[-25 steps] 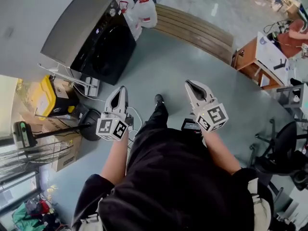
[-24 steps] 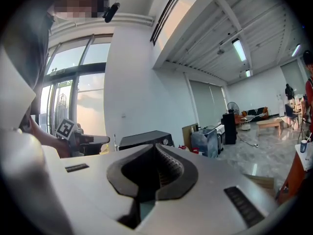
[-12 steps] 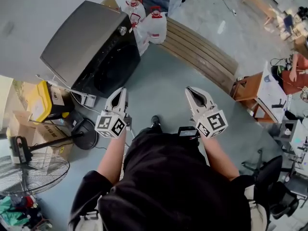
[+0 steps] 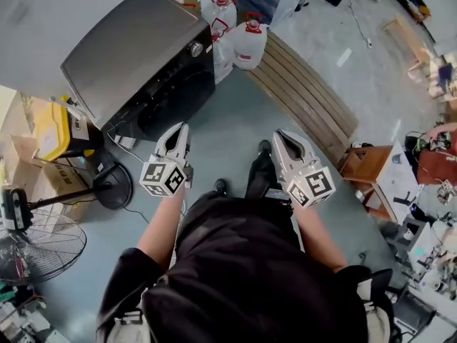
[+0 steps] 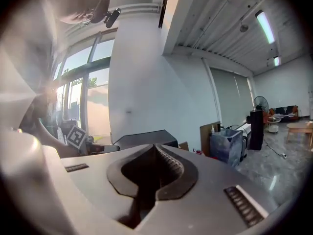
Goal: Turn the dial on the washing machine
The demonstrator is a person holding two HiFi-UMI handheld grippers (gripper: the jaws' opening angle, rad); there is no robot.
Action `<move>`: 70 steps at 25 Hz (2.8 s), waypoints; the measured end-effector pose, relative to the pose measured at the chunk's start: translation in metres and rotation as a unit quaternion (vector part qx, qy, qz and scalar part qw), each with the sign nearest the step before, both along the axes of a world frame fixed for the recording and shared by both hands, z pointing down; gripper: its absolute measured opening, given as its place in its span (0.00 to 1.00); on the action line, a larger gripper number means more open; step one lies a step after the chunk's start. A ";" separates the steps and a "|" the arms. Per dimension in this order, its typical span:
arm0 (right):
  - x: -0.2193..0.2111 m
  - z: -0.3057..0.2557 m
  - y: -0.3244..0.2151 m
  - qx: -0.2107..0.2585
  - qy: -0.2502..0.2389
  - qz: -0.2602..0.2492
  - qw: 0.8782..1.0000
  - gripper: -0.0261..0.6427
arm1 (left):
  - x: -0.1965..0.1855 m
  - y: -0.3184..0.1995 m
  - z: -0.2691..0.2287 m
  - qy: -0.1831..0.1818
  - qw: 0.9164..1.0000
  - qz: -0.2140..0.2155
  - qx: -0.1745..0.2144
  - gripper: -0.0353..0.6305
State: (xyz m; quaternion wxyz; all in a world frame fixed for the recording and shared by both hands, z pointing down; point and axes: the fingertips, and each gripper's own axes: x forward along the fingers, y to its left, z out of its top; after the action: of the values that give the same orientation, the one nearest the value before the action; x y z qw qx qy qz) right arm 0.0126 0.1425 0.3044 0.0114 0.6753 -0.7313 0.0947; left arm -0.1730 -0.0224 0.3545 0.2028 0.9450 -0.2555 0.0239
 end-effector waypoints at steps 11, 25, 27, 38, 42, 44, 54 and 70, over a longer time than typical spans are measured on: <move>0.104 0.024 -0.118 -0.025 -0.021 -0.148 0.988 0.08 | 0.094 -0.075 0.010 -0.091 0.986 -0.127 0.053 0.08; 0.149 0.063 -0.254 -0.022 -0.036 -0.283 0.958 0.08 | 0.166 -0.169 0.071 -0.150 0.951 -0.267 0.044 0.33; 0.145 0.076 -0.271 -0.018 -0.030 -0.294 0.955 0.08 | 0.171 -0.184 0.085 -0.152 0.945 -0.285 0.045 0.37; 0.129 0.164 -0.348 -0.006 0.022 -0.301 0.953 0.08 | 0.175 -0.245 0.155 -0.122 0.918 -0.376 0.036 0.52; 0.123 0.189 -0.353 -0.011 0.036 -0.315 0.948 0.08 | 0.182 -0.263 0.164 -0.124 0.911 -0.389 0.048 0.53; 0.124 0.198 -0.358 -0.012 0.044 -0.320 0.946 0.08 | 0.183 -0.268 0.166 -0.132 0.908 -0.395 0.054 0.53; 0.127 0.220 -0.369 -0.011 0.033 -0.328 0.944 0.08 | 0.187 -0.279 0.186 -0.177 0.891 -0.414 0.056 0.53; 0.143 0.237 -0.345 -0.035 0.022 -0.329 0.944 0.08 | 0.189 -0.287 0.187 -0.142 0.875 -0.460 0.040 0.53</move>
State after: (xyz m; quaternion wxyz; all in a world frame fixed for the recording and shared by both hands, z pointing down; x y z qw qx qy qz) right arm 0.1558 -0.2024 0.5419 0.0818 0.3985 -0.9085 0.0959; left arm 0.0164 -0.3090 0.5414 0.1141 0.7145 -0.6883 0.0520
